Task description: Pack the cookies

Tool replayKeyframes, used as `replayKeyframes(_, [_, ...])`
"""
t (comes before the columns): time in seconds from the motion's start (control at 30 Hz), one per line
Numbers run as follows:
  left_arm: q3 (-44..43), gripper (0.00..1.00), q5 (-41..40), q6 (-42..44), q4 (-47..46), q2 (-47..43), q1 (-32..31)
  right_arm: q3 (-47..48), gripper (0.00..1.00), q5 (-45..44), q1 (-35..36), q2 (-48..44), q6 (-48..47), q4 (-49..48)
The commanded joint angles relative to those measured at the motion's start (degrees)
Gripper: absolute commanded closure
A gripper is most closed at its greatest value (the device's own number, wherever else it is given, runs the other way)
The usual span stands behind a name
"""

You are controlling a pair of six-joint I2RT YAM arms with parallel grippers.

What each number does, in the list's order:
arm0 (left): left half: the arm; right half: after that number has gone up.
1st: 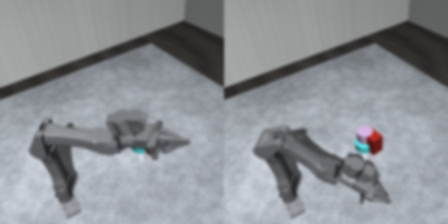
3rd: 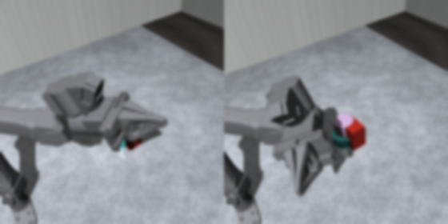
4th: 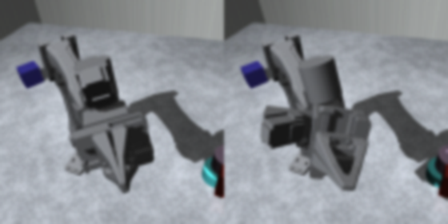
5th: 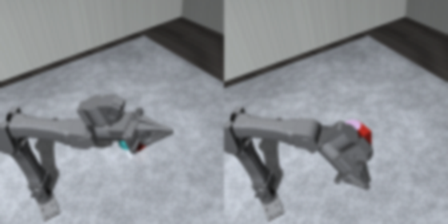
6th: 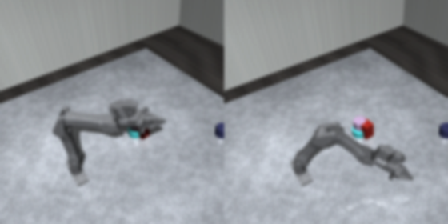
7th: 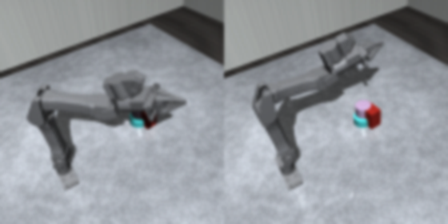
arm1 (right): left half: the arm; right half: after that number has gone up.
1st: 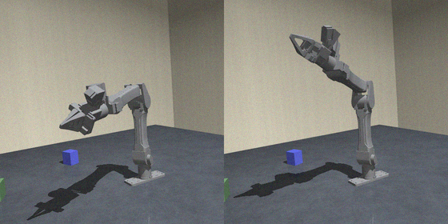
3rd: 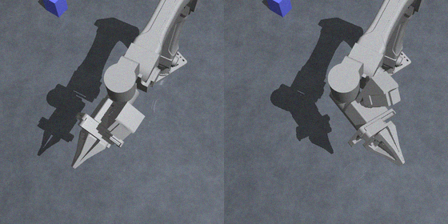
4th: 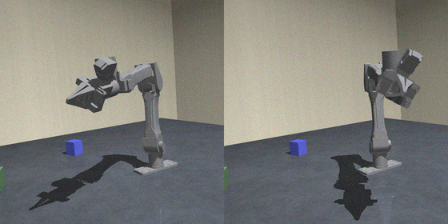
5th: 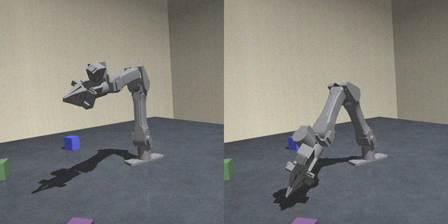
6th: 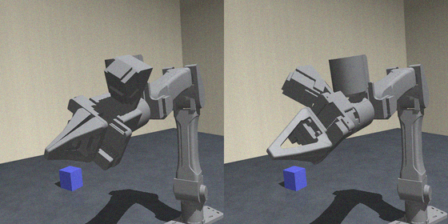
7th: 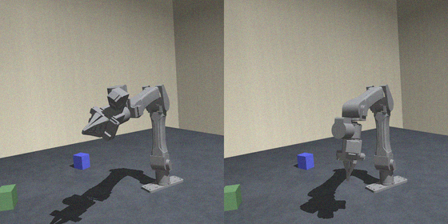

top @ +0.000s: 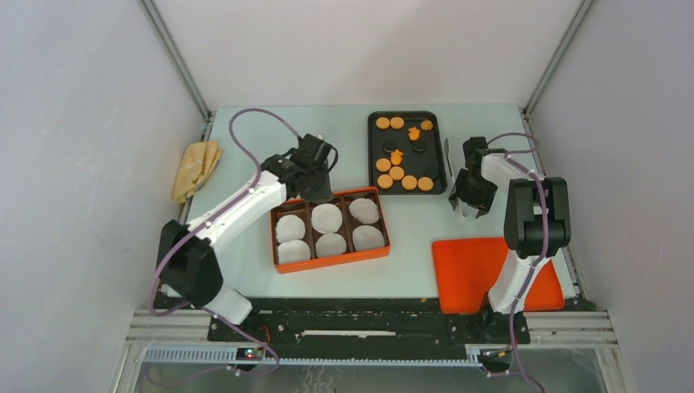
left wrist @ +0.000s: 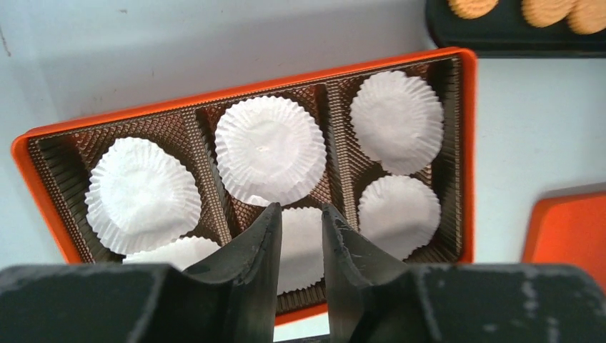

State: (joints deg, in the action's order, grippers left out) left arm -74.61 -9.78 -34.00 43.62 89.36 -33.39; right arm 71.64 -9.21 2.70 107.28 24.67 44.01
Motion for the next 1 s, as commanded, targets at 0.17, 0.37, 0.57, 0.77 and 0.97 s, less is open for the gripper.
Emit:
replayKeyframes(0.17, [-3.1, 0.67, -0.4, 0.1, 0.7, -3.8, -0.3, 2.2, 0.26, -2.0, -2.3, -2.6, 0.6, 0.5])
replayKeyframes(0.37, [-2.5, 0.69, -0.3, 0.0, 0.5, -2.0, -0.3, 8.1, 0.25, 0.3, -2.3, 1.3, -0.8, 0.2])
replayKeyframes(0.57, [-0.9, 0.63, 0.8, -1.1, -0.8, -2.2, -0.3, 17.6, 0.24, -0.7, -2.3, 11.5, -1.9, 4.7])
replayKeyframes(0.77, [1.1, 0.62, 0.7, -2.9, -1.2, -3.1, -0.5, 22.7, 0.23, -0.4, -3.9, 16.2, -3.6, 7.2])
replayKeyframes(0.97, [2.5, 0.61, 0.3, -4.0, -2.1, -3.8, -0.8, 31.2, 0.22, -8.7, -4.1, 20.7, -5.9, 13.9])
